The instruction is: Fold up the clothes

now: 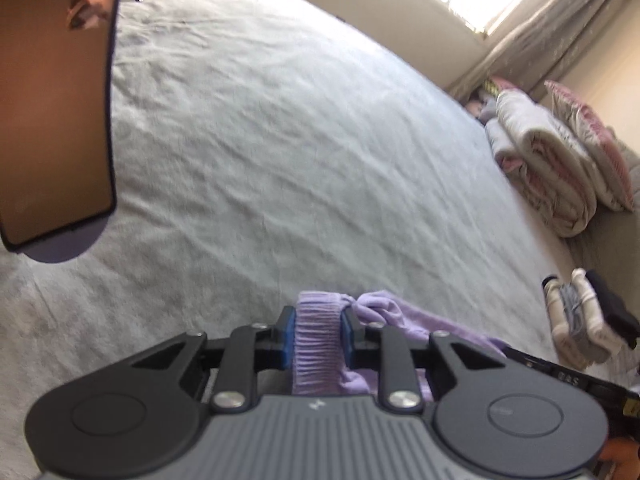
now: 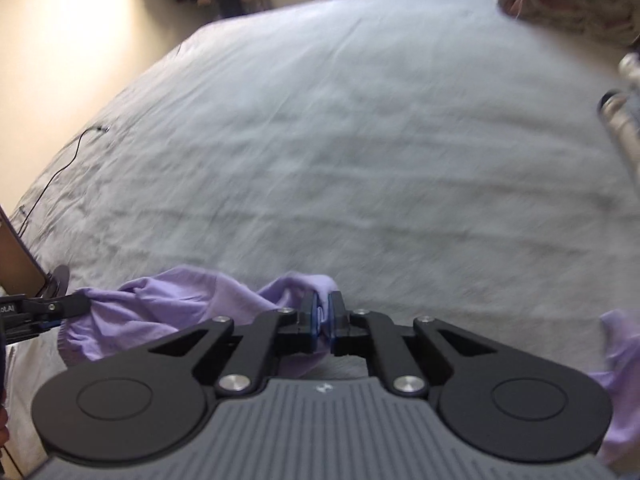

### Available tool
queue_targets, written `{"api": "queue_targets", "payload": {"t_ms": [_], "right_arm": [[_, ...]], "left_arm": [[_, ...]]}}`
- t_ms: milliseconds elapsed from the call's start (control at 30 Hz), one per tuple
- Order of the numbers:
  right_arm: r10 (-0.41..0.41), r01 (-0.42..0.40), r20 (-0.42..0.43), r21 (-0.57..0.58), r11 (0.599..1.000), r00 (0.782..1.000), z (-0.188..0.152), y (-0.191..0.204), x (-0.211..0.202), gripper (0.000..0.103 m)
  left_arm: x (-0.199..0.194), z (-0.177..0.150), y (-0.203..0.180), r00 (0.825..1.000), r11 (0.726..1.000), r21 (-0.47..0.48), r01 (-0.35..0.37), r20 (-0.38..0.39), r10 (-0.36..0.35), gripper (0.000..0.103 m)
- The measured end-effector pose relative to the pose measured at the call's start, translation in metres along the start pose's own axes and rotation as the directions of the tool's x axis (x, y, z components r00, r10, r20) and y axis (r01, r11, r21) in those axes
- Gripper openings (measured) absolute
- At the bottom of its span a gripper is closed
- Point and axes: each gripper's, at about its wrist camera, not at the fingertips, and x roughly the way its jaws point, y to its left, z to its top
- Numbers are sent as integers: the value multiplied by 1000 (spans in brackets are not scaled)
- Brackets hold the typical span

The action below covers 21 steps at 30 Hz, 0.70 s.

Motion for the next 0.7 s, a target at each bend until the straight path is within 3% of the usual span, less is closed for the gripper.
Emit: {"api": "queue_targets", "payload": {"t_ms": [100,167,267,367,500,700], "right_arm": [[-36,37,55,-19,999,998,2,-3,-24,6],[-56,59,90,-34,998,994,0,-4,-40,6],[-93,101,138,-54,993,986,-10,-6,-60,6],[-113,122,147,-50,991,983,-27,-13,-75,6],[-128,133,115,-38,990,985,-58,-23,-84,6],[-126,127,56,-12,992,990,-97,-38,-89,6]], "left_arm": [[-6,1,1,999,999,-2,44,11,-44,23],[-8,0,2,992,993,-2,122,-11,-122,23],[-11,-3,2,971,972,5,234,-50,-233,23],[-14,-10,-8,949,949,65,307,-96,-300,23],[-17,-24,-21,925,919,158,362,-183,-333,23],[-29,-55,-37,903,859,321,398,-301,-306,23]]}}
